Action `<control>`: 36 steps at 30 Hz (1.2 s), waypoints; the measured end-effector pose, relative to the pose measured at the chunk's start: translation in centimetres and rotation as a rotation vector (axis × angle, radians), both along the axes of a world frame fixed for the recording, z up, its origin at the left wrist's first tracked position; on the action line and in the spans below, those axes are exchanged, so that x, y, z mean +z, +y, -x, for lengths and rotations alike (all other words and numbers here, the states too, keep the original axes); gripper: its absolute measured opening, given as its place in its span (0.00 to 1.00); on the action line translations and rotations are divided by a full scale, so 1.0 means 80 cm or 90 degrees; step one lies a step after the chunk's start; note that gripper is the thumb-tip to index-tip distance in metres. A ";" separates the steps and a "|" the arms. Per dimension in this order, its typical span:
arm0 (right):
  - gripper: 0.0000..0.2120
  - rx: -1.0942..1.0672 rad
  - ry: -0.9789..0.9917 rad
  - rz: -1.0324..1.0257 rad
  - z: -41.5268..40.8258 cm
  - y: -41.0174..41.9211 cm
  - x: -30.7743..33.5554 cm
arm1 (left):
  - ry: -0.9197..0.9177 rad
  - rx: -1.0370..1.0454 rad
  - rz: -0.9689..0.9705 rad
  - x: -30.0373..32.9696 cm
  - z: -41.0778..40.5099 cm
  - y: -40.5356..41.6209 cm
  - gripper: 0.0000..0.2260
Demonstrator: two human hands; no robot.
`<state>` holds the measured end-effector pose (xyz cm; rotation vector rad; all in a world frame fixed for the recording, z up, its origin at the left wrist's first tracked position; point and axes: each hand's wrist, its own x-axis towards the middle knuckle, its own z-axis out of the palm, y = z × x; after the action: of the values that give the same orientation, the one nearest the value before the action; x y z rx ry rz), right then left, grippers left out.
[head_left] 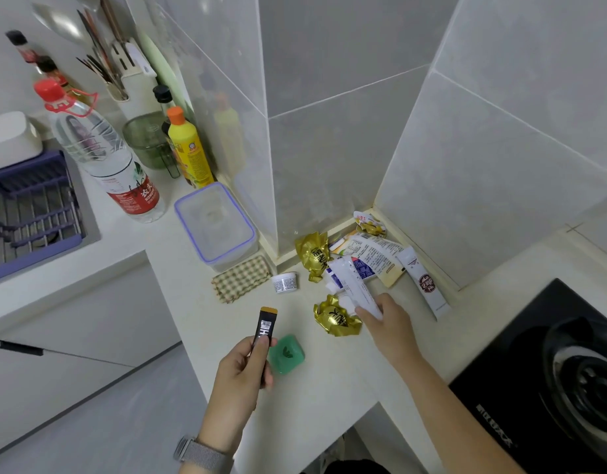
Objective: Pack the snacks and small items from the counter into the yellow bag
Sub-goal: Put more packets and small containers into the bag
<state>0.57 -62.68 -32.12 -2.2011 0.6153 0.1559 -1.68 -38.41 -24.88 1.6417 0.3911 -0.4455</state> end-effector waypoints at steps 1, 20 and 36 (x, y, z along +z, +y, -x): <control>0.12 -0.027 0.006 -0.058 0.009 0.005 0.013 | 0.002 -0.011 0.002 0.003 -0.001 -0.005 0.13; 0.08 -0.229 -0.040 -0.389 0.164 0.052 0.117 | 0.103 -0.197 0.018 0.024 0.022 -0.058 0.13; 0.08 -0.536 -0.092 -0.317 0.365 0.081 0.112 | 0.010 -0.566 0.076 0.025 0.152 -0.107 0.12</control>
<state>-28.66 -56.22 -23.15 -1.3294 1.2113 -0.2646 -13.81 -46.98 -22.92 1.6305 -0.3845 -1.1142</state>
